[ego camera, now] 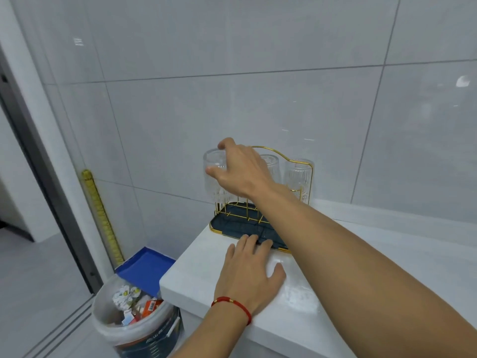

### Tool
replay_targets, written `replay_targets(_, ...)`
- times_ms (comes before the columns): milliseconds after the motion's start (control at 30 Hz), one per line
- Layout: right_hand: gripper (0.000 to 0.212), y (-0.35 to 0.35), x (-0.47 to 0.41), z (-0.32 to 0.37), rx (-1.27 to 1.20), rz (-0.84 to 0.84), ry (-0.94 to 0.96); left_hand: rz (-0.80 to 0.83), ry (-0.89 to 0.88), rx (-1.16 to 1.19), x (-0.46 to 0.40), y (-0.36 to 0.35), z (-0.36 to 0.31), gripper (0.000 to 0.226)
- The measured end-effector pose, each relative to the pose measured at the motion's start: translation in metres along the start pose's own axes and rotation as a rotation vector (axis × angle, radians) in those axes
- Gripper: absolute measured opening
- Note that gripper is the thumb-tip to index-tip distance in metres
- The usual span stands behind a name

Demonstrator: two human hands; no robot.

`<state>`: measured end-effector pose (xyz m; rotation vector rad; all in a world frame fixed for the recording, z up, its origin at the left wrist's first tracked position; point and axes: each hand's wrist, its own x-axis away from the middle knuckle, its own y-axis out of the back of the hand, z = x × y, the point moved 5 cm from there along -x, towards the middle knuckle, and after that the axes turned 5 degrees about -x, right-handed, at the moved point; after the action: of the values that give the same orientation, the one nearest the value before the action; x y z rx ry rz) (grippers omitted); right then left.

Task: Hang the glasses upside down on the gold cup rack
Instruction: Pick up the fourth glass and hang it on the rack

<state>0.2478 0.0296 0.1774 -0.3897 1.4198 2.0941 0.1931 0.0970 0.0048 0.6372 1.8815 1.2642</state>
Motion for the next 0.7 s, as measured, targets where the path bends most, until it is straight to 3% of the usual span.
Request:
replay_targets(367,0.066,-0.026,0.015,-0.008,0.321,0.1,0.05,-0.04,-0.009,0.083,0.0,0.006,-0.002,0.054)
replay_targets(467,0.051,-0.004,0.04,0.0,0.289,-0.06,0.144,-0.044,-0.013,0.116,0.001,0.009,-0.001,0.055)
replay_targets(567,0.027,0.021,0.089,0.001,0.093,-0.258,0.33,-0.088,-0.04,0.154,0.002,0.019,-0.002,0.046)
replay_targets(700,0.026,0.049,0.175,-0.045,-0.016,-0.271,0.309,-0.097,-0.135,0.168,0.009,0.028,-0.015,0.038)
